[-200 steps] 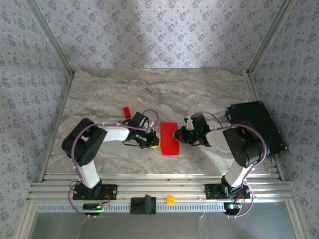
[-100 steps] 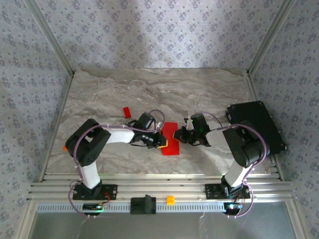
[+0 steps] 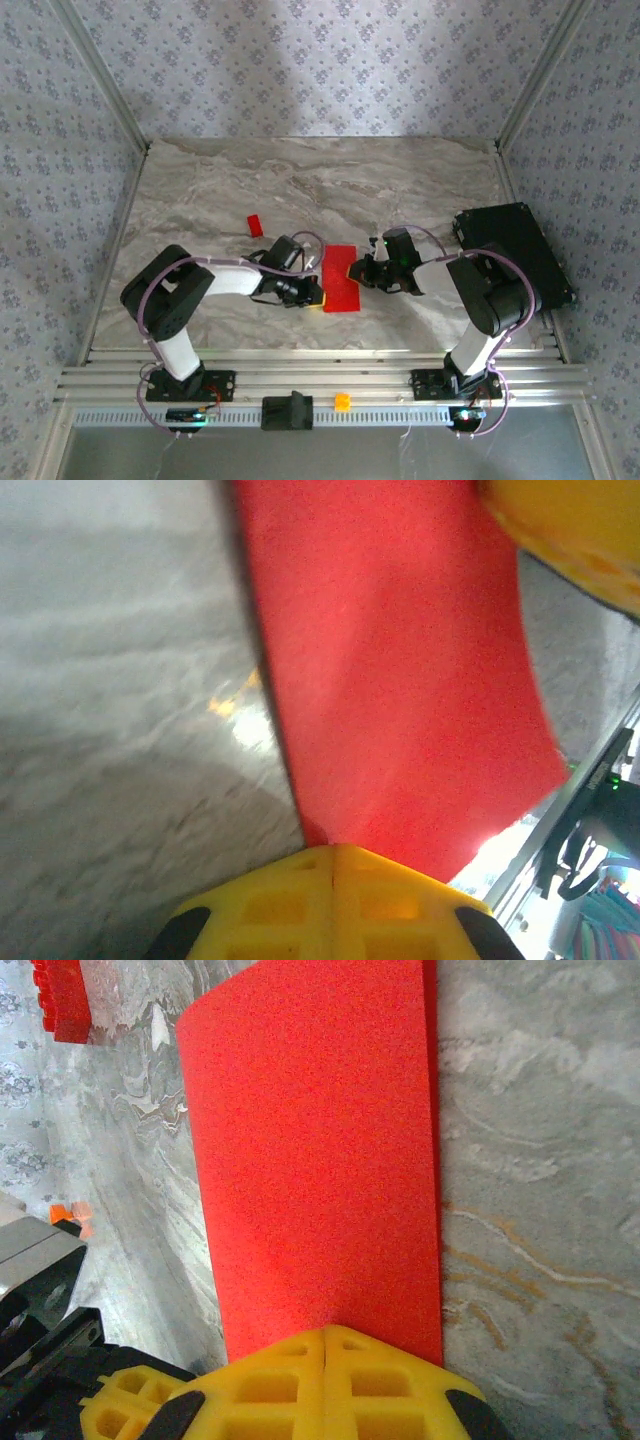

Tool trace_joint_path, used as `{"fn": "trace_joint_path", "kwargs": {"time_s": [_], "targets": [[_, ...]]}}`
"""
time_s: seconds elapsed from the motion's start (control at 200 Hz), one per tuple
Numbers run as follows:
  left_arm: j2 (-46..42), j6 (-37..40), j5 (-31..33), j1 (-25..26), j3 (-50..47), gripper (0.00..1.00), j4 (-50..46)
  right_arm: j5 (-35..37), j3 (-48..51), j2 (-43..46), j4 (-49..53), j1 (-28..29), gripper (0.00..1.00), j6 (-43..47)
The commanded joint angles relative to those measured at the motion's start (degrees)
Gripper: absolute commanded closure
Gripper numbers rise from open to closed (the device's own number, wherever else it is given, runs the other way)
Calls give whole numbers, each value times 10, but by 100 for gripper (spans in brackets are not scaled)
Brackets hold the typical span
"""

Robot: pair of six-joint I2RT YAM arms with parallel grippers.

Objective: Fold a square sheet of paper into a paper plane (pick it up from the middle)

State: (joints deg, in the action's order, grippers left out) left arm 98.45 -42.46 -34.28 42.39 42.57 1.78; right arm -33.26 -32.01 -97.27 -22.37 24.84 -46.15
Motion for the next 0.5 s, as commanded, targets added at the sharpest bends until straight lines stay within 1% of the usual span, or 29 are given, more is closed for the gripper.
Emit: {"fn": "trace_joint_path", "kwargs": {"time_s": [0.0,0.165,0.3,0.495], "targets": [[-38,1,9,3,-4,100,-33,91,38,-38,117,-3,100,4],[-59,-28,13,6,7,100,15,90,37,-38,113,-2,100,1],[-21,-37,-17,15,30,100,37,91,33,-39,113,-1,100,-1],[17,-47,-23,26,20,100,69,93,34,-43,115,0,100,1]]}}
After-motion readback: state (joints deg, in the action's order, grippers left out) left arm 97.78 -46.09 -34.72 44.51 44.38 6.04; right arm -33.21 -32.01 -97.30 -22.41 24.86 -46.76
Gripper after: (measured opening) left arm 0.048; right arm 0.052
